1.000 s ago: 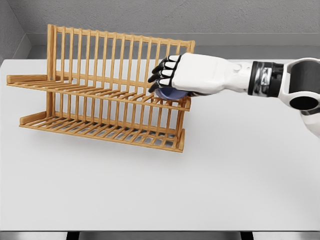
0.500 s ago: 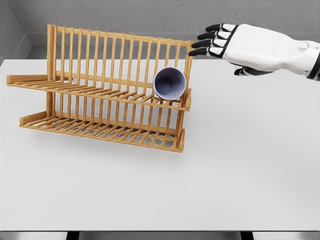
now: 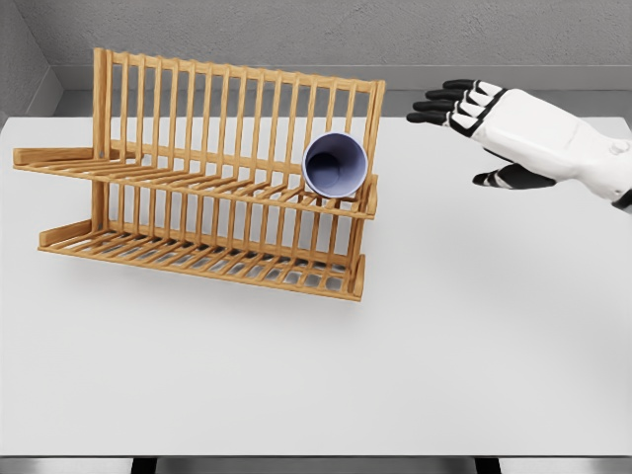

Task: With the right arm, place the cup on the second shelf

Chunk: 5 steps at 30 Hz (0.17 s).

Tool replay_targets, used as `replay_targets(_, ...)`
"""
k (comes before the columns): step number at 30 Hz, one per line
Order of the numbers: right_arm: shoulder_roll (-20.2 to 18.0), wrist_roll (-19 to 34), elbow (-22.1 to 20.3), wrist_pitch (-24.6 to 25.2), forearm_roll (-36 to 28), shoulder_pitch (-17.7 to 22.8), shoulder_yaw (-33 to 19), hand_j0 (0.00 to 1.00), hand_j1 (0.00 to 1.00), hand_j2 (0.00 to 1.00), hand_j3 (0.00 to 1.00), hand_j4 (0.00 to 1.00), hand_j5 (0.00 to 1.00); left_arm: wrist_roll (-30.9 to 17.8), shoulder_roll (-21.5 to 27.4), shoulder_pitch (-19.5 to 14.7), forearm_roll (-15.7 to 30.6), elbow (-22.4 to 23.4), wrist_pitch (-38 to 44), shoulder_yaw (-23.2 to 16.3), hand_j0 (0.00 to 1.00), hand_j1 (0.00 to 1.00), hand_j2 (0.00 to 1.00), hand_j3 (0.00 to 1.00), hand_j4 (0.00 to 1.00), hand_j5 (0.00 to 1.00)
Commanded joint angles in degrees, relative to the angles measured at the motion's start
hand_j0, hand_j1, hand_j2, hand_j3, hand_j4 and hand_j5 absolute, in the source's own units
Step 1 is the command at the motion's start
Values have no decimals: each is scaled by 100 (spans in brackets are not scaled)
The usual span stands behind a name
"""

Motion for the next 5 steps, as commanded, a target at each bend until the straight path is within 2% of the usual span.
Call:
replay_targets(1, 89, -4, -9, 18, -29, 0, -21, 100, 100, 100, 100, 100, 100, -1, 0, 0, 0, 0, 0, 0, 100, 100, 100, 100, 100, 100)
replay_targets(5, 98, -4, -9, 18, -20, 9, -47, 100, 100, 100, 100, 100, 100, -1, 0, 0, 0, 0, 0, -9, 100, 100, 100, 100, 100, 100)
